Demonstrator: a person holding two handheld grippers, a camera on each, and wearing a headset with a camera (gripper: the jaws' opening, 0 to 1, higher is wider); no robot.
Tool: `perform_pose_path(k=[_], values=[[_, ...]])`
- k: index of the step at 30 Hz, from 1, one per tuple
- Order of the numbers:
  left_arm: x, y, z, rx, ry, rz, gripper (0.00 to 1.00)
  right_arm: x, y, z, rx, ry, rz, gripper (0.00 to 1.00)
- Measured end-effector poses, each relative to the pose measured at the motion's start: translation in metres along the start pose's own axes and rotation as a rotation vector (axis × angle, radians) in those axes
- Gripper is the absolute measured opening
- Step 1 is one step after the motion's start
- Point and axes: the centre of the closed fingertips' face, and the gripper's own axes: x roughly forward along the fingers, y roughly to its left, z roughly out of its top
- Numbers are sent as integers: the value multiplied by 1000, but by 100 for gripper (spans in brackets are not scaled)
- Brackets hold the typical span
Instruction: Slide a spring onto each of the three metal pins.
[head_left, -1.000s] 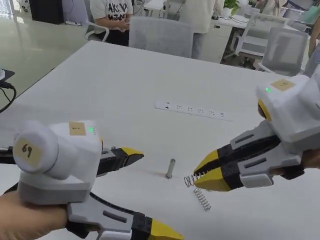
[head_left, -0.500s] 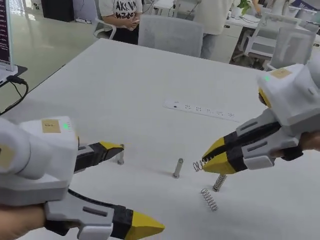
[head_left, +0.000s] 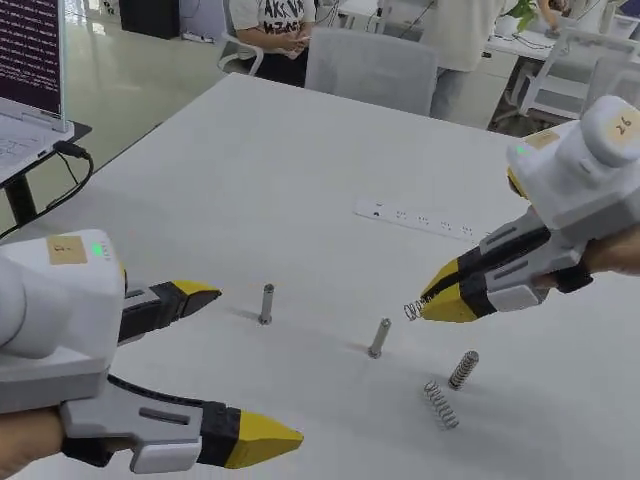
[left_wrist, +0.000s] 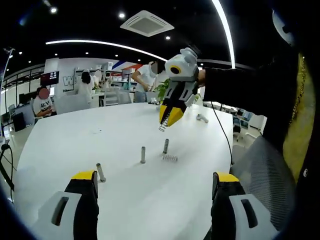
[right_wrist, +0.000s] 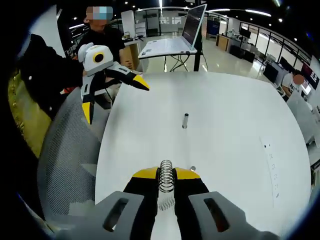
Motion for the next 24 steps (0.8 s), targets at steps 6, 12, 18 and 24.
perform_pose_path(k=[6, 12, 18, 24], values=[[-2, 4, -3, 3, 8, 13, 92, 11, -17, -8, -23, 89, -27, 8], [-2, 3, -4, 6, 12, 13, 90, 21, -27, -17, -68, 188, -41, 8], [-3, 4, -8, 8, 22, 14, 90, 27, -34, -21, -98, 247, -46, 8], [-2, 4, -10, 12, 26, 12, 89, 33, -39, -24, -124, 302, -42, 8]])
